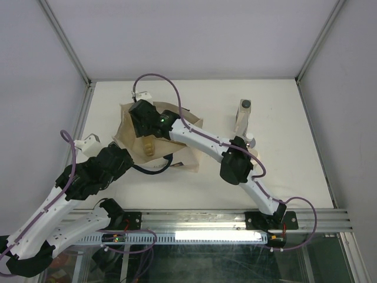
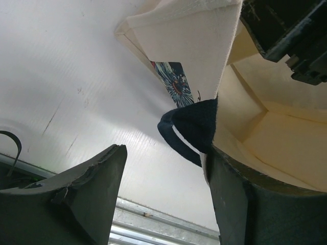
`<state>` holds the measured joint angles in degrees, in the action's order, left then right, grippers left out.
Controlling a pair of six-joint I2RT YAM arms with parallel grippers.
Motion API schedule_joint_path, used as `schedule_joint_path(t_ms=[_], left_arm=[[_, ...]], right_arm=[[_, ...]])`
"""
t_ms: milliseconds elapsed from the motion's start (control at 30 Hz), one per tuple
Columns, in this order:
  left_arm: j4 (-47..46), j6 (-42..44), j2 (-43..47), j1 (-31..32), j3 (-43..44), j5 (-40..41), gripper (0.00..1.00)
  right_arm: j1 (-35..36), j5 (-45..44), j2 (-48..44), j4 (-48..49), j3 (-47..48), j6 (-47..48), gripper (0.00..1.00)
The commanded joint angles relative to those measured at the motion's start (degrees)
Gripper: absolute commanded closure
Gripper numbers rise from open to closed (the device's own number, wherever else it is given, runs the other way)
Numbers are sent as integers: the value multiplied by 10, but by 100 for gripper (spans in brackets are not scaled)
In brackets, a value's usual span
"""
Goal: Take the personal care products out of the canvas bag
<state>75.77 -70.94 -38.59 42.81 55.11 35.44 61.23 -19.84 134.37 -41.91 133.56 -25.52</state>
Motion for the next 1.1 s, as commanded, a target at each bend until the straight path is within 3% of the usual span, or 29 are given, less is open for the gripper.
schedule_joint_path(t_ms=[0,300,667,733,833,900,1067], left_arm=[[-21,12,2,4,1,-5,34],[-30,13,5,4,-1,-7,33],[-36,14,12,4,-4,-7,32],[-38,14,12,4,-4,-6,32],[-42,16,9,4,-3,-4,31],[-42,17,7,4,-2,-2,31],[-44,22,4,4,2,1,30]], right_arm=[[-11,7,-112,76,-2,-36,100],[-19,22,-128,93,-30,-18,100],[-13,4,-162,150,-164,150,100],[-13,3,-165,157,-179,157,89],[-13,-4,-153,139,-164,149,57],[-13,-5,-142,127,-151,143,43],[-12,-13,-112,95,-117,130,28]])
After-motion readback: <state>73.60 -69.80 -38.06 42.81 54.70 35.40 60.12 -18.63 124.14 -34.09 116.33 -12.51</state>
